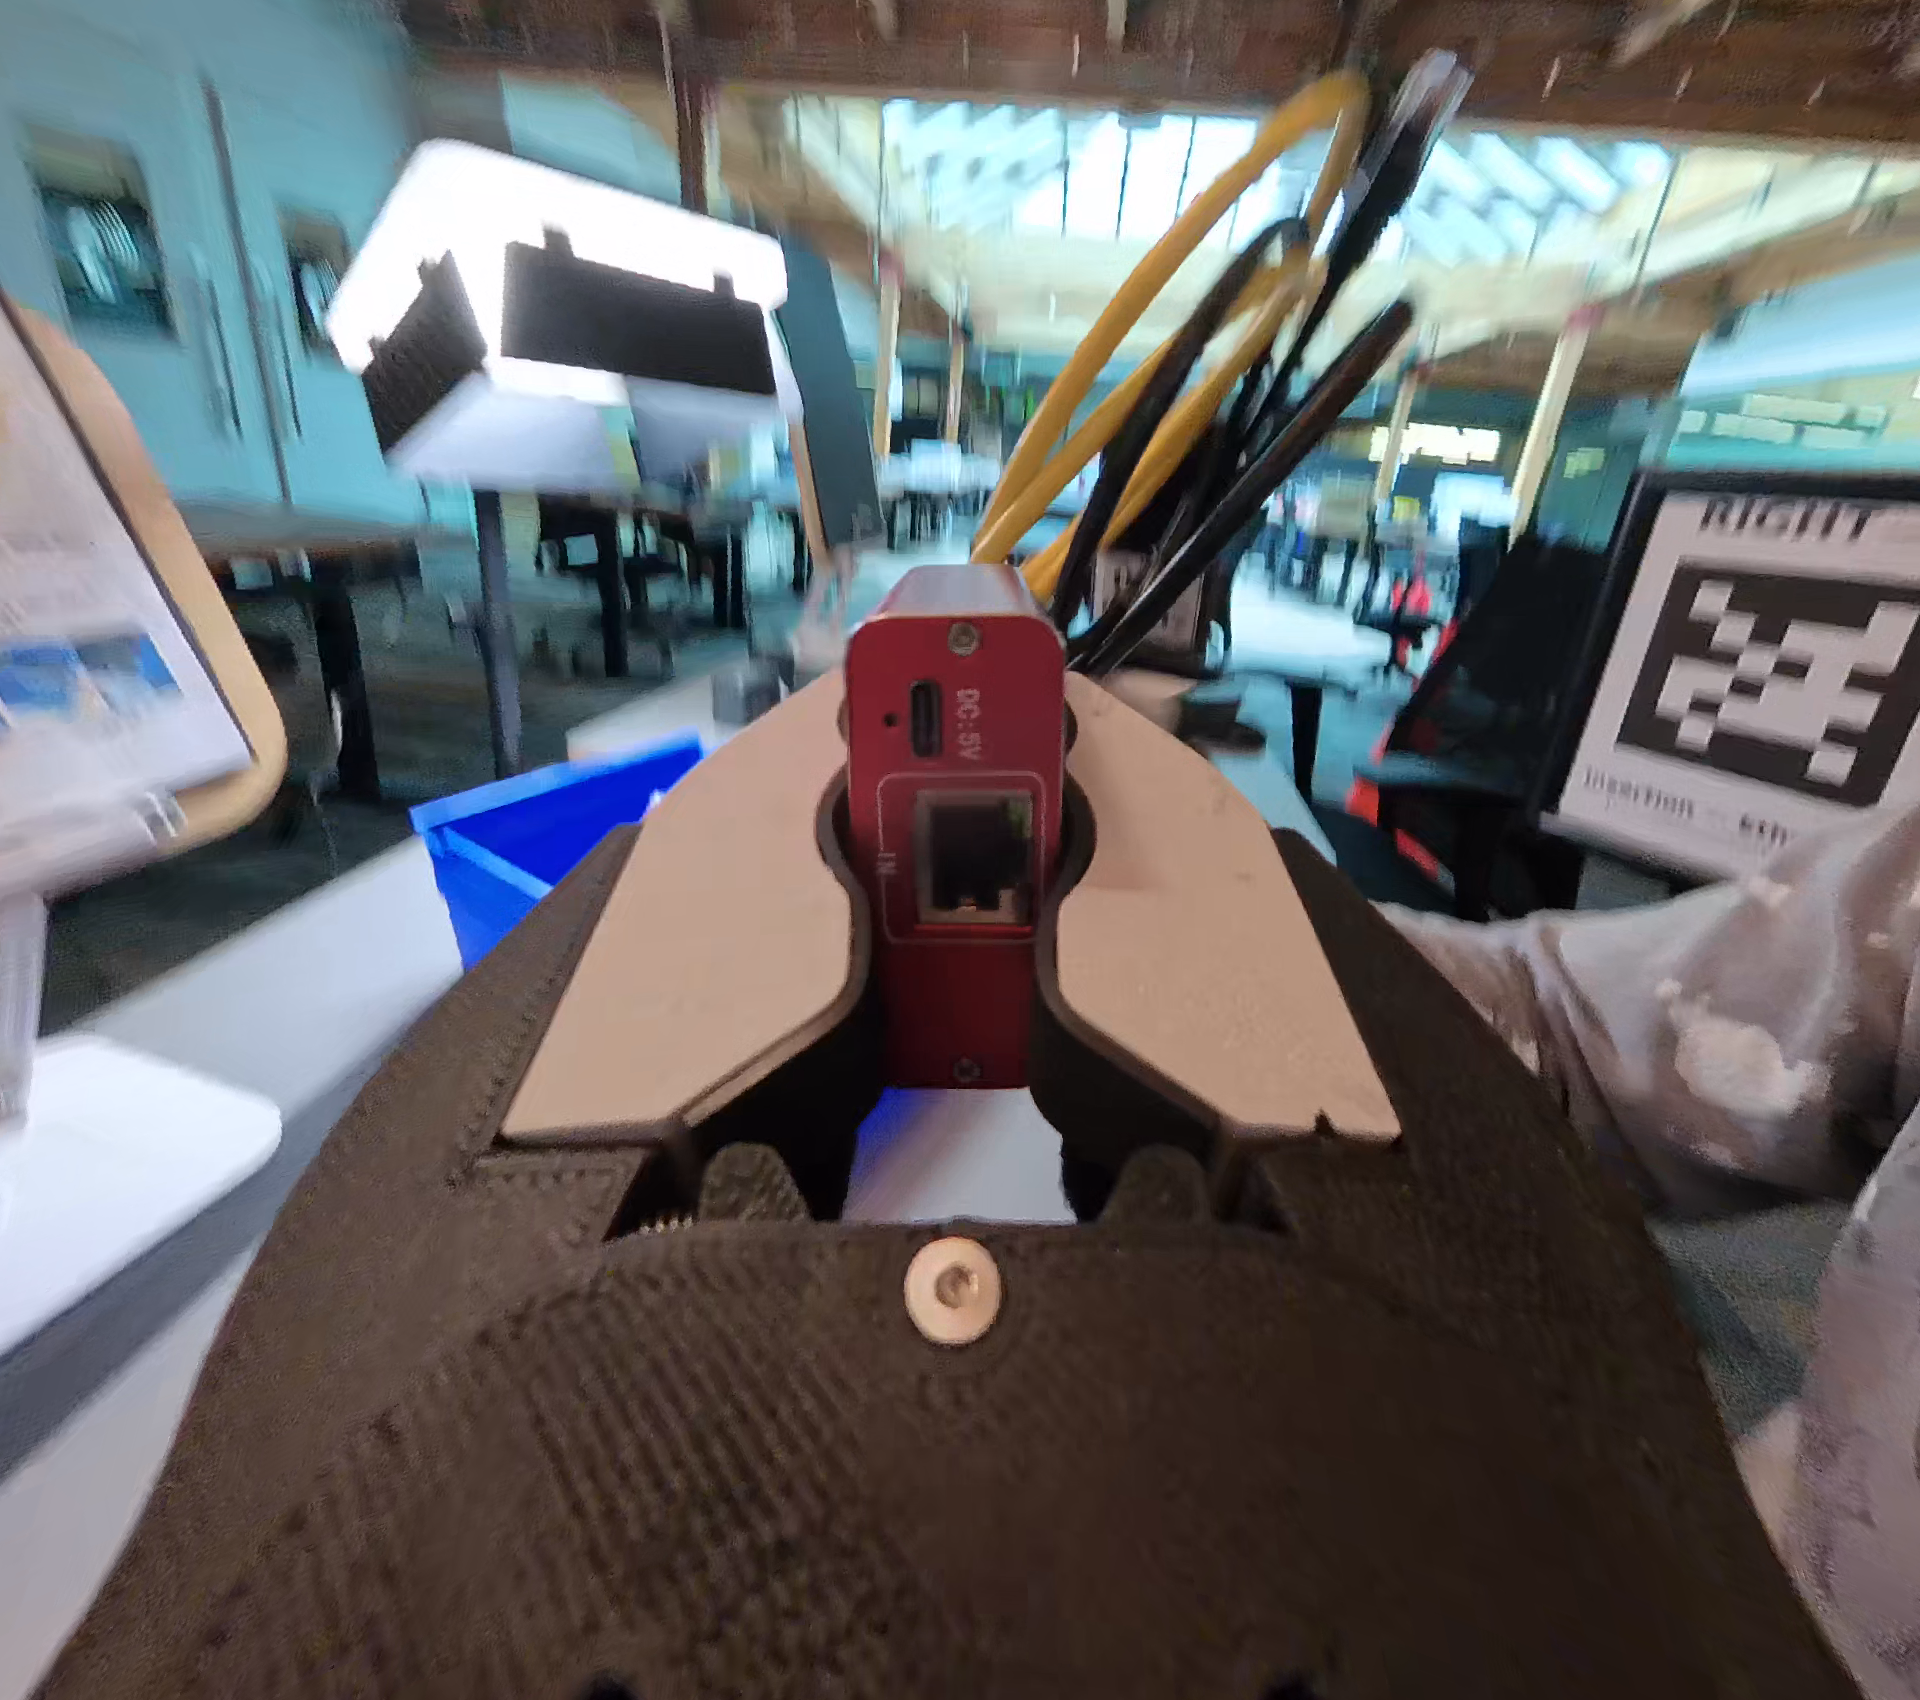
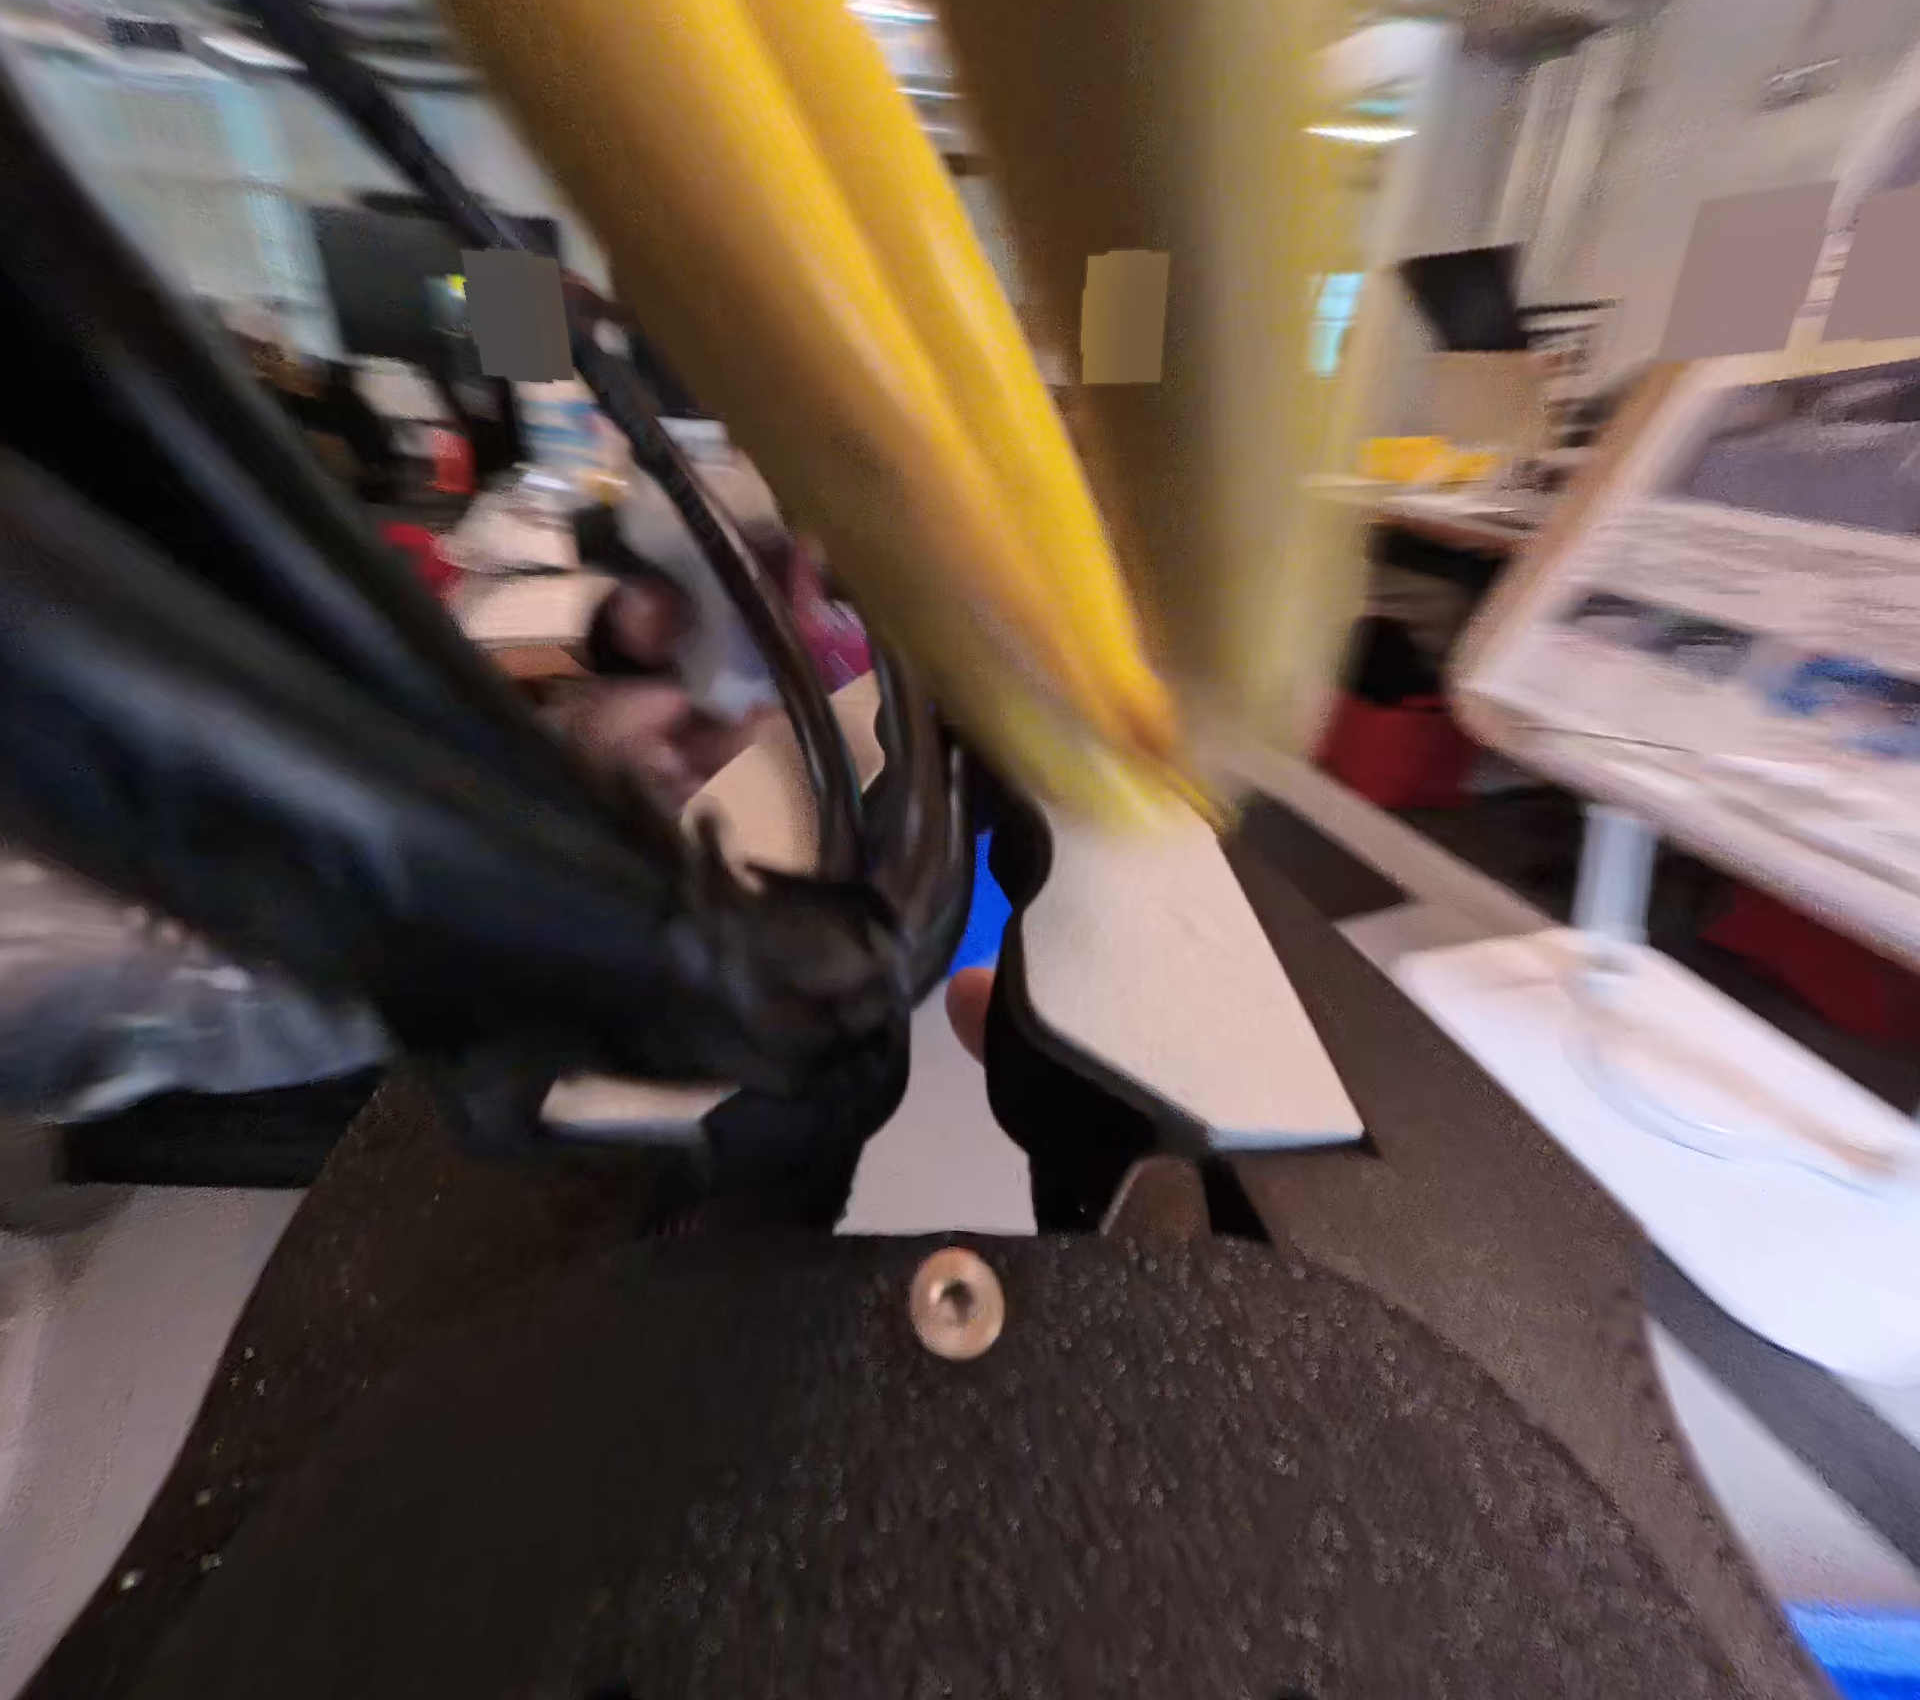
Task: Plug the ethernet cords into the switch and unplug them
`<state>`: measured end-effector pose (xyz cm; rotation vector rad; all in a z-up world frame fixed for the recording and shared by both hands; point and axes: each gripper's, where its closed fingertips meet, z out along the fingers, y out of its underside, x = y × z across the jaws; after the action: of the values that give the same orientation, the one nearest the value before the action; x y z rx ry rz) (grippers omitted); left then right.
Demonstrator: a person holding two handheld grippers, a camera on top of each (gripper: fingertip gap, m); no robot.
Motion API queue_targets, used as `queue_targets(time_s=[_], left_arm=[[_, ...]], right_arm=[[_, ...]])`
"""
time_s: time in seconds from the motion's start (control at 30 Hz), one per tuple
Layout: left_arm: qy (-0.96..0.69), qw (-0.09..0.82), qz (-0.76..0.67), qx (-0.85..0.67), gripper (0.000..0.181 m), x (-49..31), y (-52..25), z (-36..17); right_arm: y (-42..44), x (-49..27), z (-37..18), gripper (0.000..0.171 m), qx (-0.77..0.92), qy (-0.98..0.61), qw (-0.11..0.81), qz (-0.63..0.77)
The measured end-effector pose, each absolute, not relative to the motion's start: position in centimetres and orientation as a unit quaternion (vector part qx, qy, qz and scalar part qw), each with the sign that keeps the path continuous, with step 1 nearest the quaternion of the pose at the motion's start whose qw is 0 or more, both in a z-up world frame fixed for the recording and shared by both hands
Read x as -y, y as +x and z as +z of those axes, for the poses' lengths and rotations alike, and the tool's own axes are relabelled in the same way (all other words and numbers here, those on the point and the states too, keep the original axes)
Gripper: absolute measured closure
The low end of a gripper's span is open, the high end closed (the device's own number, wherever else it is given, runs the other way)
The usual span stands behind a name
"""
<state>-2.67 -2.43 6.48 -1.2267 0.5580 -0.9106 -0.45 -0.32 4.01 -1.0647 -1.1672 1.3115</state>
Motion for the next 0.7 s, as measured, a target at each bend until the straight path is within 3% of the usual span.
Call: queue_targets(time_s=[0.1, 0.2, 0.37, 0.7], left_arm=[[-0.496, 0.729, -0.420, -0.217, 0.151, 4.7, -8.4, 10.5], [-0.515, 0.730, -0.382, -0.237, 0.150, 5.7, -9.0, 11.1], [-0.540, 0.726, -0.384, -0.185, 0.151, 4.8, -11.3, 11.0], [-0.566, 0.718, -0.376, -0.153, 0.152, 3.8, -13.5, 10.5]], right_arm=[[3.1, -3.6, 4.5, 0.158, 0.451, -0.467, 0.537, 0.538], [3.5, -4.6, 4.5, 0.161, 0.463, -0.498, 0.533, 0.505], [7.1, -11.1, 0.2, 0.158, 0.439, -0.628, 0.513, 0.387], [16.6, -14.9, -10.4, 0.158, 0.483, -0.801, 0.245, 0.255]])
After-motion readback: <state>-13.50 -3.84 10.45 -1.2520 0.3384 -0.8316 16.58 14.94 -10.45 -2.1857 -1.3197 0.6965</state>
